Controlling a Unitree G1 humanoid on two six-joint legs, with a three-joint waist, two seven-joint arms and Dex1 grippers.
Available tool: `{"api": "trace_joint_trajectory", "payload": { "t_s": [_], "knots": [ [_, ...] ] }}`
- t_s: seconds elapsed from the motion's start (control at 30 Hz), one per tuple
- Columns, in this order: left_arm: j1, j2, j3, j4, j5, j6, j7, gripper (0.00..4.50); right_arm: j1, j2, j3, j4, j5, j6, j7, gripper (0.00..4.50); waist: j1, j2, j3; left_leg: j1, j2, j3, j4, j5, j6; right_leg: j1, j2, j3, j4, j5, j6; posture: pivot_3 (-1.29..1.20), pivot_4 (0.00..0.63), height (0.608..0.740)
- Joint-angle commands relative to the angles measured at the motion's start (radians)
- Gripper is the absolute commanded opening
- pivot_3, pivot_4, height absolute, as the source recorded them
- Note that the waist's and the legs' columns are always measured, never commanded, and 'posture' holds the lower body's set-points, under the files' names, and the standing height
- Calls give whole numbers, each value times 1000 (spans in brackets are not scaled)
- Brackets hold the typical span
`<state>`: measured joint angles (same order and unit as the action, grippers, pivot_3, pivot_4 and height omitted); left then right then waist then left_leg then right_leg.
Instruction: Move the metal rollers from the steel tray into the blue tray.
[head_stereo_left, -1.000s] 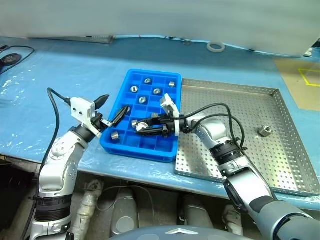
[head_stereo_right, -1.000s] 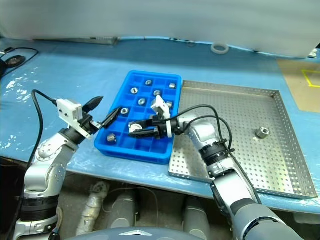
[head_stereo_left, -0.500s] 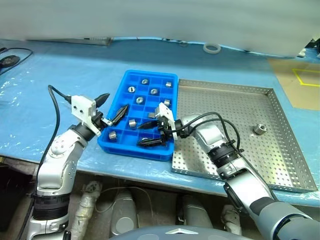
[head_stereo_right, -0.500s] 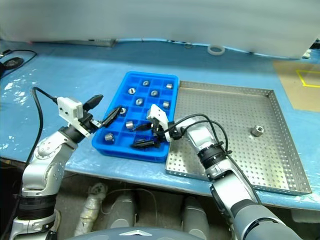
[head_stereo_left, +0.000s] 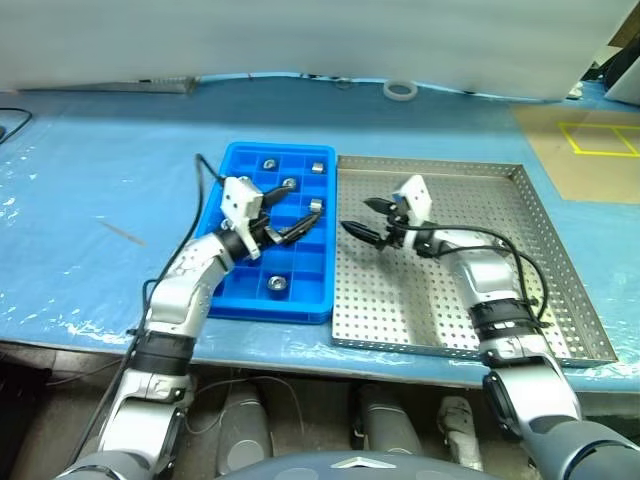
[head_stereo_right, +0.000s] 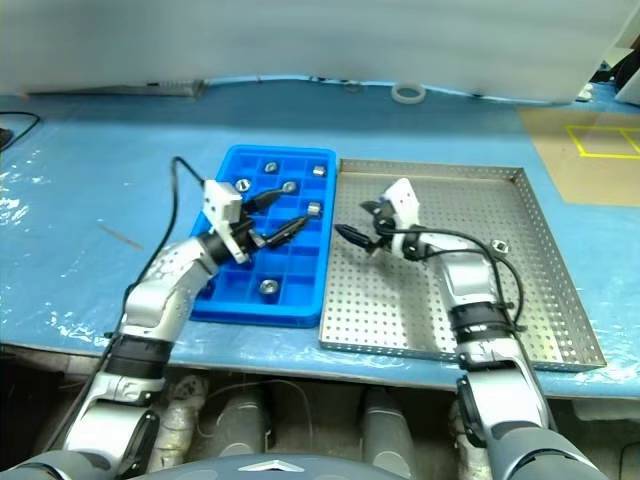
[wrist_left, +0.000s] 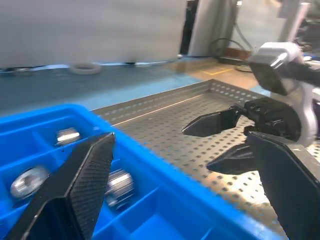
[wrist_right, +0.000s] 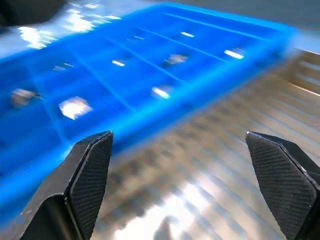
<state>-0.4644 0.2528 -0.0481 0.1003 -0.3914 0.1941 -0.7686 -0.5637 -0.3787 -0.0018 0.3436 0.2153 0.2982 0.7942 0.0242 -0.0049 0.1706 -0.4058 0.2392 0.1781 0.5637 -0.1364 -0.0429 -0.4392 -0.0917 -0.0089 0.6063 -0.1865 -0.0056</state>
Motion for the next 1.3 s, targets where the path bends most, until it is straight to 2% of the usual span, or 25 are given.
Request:
{"api": "trace_joint_trajectory", "payload": {
  "t_s": [0.03,0.27,0.43,0.63,0.8,0.9,1.1,1.3],
  "knots": [
    [-72,-8,-4,71,5,-50,-61,4500,20,-11,-61,-65,-13,-51,-102,4459,-17,0,0,0,0,1,0,0,0,0,0,1,0,0,0,-351,150,740],
    [-124,-39,-20,156,20,-80,-120,4500,20,-32,-153,-29,-76,-135,-338,4459,-60,0,0,3,0,5,1,-1,1,-1,1,6,0,1,0,-437,150,740],
    [-139,-60,-23,192,29,-103,-129,4500,7,-60,-196,43,-116,-91,-491,4459,-69,0,0,2,0,7,3,-2,3,-1,1,8,0,1,0,-443,150,740],
    [-113,-61,-20,173,29,-100,-129,4500,53,-104,-246,70,-126,-54,-582,4459,-69,0,0,2,0,9,4,-4,5,-2,1,9,0,0,0,-431,150,740],
    [-87,-65,-29,152,33,-97,-123,4500,107,-94,-272,50,-80,41,-581,4459,-69,0,0,2,0,11,4,-4,7,-2,1,10,-1,0,0,-430,150,740],
    [-83,-68,-28,148,36,-96,-119,4500,128,-77,-258,41,-63,84,-558,3870,-73,0,0,3,0,13,4,-5,7,-3,1,10,-1,0,0,-427,150,740],
    [-85,-49,0,157,38,-102,-109,4500,113,-37,-261,-29,5,69,-486,1744,-89,0,0,3,0,15,7,-6,9,-3,1,10,-1,-1,3,-406,150,740],
    [-61,-10,41,128,37,-105,-76,4500,21,29,-213,-109,96,-9,-318,1666,-94,0,0,1,0,17,7,-6,9,-7,1,10,0,1,1,-297,150,740]
  ]
}}
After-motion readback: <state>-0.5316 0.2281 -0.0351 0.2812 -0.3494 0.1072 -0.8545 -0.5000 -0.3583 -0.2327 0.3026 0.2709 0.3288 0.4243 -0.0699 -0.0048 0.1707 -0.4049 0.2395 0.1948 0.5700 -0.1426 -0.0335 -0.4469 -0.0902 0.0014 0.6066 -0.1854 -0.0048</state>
